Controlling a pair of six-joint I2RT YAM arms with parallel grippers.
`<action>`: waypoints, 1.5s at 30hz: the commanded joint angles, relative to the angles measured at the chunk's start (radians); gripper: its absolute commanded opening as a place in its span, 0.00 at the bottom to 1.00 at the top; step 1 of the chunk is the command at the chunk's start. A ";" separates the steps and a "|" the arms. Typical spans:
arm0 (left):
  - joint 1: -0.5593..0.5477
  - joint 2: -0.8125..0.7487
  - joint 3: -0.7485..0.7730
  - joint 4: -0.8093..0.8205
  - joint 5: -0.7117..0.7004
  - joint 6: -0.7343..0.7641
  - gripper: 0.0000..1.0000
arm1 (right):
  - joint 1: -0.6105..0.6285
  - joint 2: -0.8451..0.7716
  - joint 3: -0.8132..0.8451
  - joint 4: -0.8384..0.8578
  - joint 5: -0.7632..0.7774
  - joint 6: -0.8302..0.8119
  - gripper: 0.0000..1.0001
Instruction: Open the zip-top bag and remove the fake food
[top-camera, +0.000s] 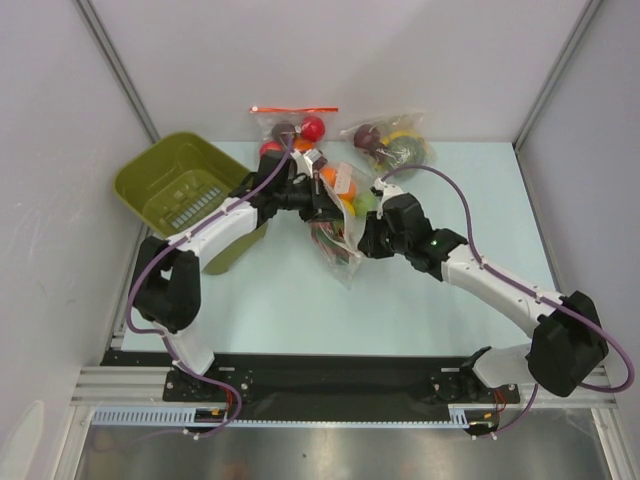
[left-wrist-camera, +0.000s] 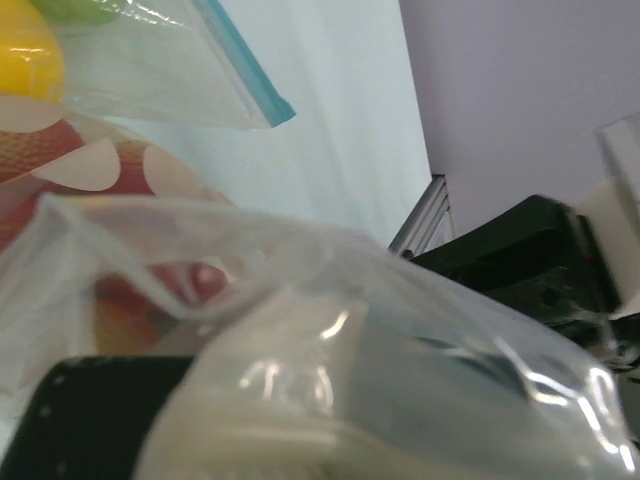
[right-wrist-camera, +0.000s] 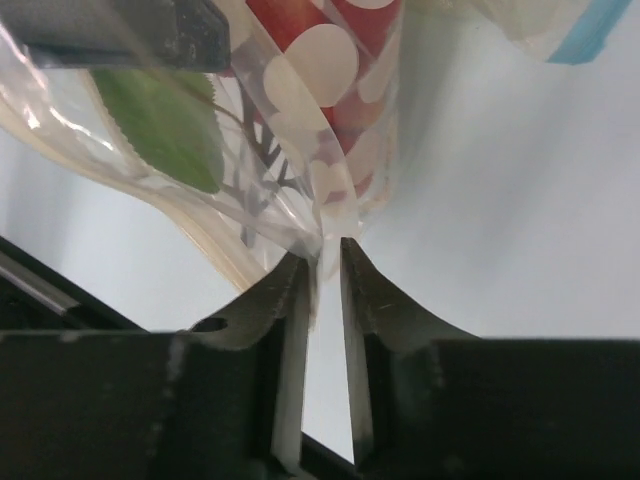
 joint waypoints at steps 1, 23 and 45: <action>0.011 -0.074 0.031 -0.070 -0.026 0.139 0.00 | -0.001 -0.053 0.109 -0.159 0.053 -0.032 0.27; 0.011 -0.136 0.036 -0.173 -0.066 0.204 0.00 | 0.094 0.085 0.354 0.016 -0.207 -0.095 0.58; 0.011 -0.105 0.042 -0.212 -0.057 0.248 0.00 | 0.128 0.125 0.320 -0.099 0.057 -0.105 0.07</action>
